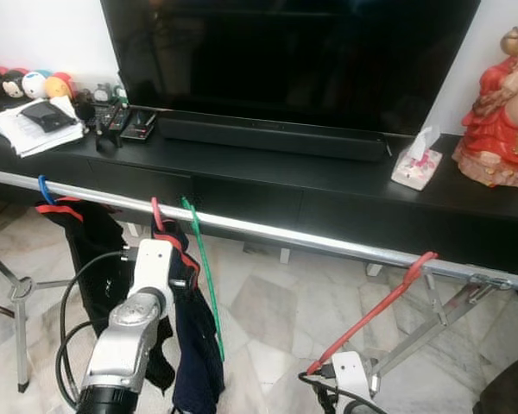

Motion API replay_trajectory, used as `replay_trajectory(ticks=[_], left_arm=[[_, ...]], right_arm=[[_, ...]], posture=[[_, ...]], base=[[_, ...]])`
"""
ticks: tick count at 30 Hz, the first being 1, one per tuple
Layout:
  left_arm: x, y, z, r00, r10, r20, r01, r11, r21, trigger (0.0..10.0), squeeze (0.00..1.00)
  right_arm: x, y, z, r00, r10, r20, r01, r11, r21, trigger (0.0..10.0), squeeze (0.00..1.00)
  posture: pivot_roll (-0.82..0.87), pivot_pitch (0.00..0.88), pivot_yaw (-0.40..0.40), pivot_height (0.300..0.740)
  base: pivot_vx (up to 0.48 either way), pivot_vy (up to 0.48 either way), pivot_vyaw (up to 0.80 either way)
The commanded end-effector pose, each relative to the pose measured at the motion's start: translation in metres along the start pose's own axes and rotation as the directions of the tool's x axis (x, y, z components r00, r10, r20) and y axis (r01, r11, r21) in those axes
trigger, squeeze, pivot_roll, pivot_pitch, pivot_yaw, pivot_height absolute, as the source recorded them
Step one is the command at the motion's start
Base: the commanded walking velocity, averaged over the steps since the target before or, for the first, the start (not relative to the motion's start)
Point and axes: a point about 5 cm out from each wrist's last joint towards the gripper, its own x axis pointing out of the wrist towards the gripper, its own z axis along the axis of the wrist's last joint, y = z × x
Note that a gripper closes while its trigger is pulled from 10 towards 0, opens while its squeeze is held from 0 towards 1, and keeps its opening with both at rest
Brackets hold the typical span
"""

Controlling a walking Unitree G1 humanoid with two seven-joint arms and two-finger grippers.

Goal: Hang hanger

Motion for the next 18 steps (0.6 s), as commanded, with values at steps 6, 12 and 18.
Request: replay_trajectory(ticks=[6,12,18], left_arm=[[0.0059,0.0014,0.0034,1.000,0.025,0.018,-0.025,1.000,-0.003,0.0,0.00],[0.0075,-0.0006,0.0029,0.999,0.014,0.032,-0.014,1.000,0.015,0.0,0.00],[0.0077,0.0007,0.0017,0.999,0.018,0.040,-0.019,0.999,0.025,0.0,0.00]], right_arm=[[-0.0003,-0.0019,-0.0016,1.000,-0.011,-0.006,0.011,1.000,0.016,10.0,0.00],[-0.0003,-0.0021,-0.0017,1.000,-0.010,-0.007,0.010,1.000,0.015,10.0,0.00],[-0.0002,-0.0020,-0.0014,1.000,-0.009,-0.006,0.009,1.000,0.014,10.0,0.00]], posture=[[-0.03,0.041,-0.037,0.740],[-0.03,0.042,-0.038,0.740],[-0.03,0.045,-0.039,0.740]], base=[[0.000,0.000,0.00],[0.000,0.000,0.00],[0.000,0.000,0.00]])
